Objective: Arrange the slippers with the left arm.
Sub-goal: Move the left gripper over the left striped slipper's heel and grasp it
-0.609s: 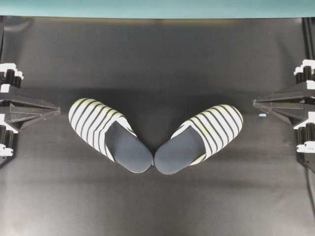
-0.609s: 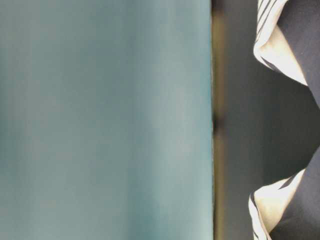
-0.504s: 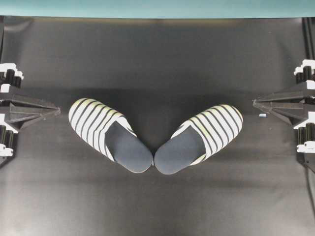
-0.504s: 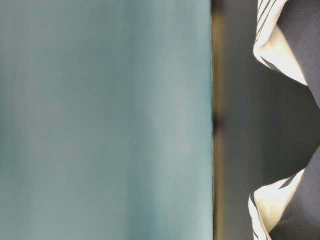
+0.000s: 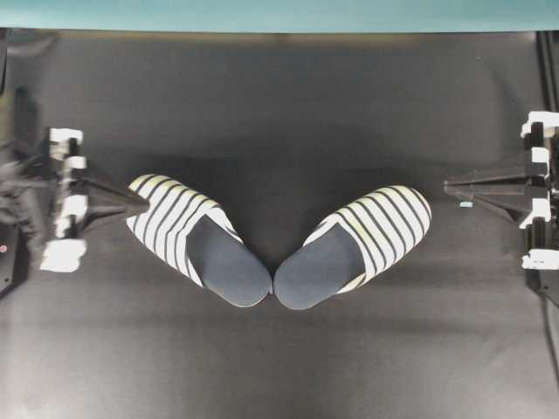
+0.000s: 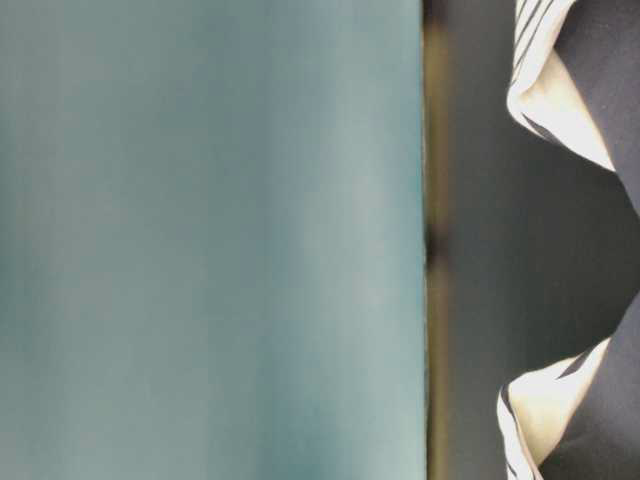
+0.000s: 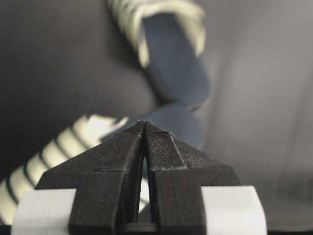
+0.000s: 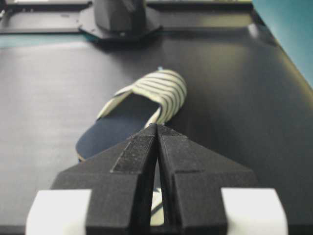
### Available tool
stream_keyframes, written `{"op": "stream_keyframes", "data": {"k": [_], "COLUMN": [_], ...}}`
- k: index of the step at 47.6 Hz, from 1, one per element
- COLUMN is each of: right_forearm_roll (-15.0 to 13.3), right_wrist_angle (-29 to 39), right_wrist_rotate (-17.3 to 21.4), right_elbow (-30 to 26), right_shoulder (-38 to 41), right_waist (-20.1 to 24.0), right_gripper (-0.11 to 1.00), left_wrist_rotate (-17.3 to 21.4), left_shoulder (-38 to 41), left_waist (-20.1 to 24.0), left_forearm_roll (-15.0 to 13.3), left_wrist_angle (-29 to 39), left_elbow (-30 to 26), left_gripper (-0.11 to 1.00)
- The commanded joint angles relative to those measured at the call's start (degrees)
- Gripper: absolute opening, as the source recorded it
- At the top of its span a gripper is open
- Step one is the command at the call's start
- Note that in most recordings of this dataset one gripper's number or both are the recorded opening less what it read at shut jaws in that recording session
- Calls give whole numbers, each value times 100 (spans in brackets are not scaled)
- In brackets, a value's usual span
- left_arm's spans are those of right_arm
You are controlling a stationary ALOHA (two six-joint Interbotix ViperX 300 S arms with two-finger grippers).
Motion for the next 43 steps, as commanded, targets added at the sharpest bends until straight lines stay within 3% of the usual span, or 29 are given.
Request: {"op": "stream_keyframes", "data": {"k": [1, 8, 12, 16, 23, 27, 43], "right_forearm_roll": [0, 9, 0, 9, 9, 0, 9], "right_wrist_angle": [-9, -9, 0, 18, 26, 26, 26], "right_wrist_rotate": [26, 26, 35, 35, 35, 35, 35], "right_elbow": [-18, 35, 62, 79, 105, 132, 211], "right_shoulder": [-26, -123, -167, -185, -185, -193, -211], "right_waist": [-18, -18, -18, -18, -9, -18, 0], "right_gripper": [-1, -1, -1, -1, -1, -1, -1], "left_wrist_rotate": [-158, -501, -545, -545, -598, -615, -650], "left_shoulder": [369, 1099, 1494, 1925, 2531, 2848, 3832], "left_waist": [9, 105, 149, 193, 272, 299, 422], "left_forearm_roll": [18, 26, 44, 44, 44, 44, 62], "left_wrist_angle": [413, 1503, 2092, 2698, 3568, 3929, 4087], "left_elbow": [-431, -1072, -1450, -1898, -2522, -2786, -3032], "left_gripper": [0, 1, 9, 25, 69, 85, 85]}}
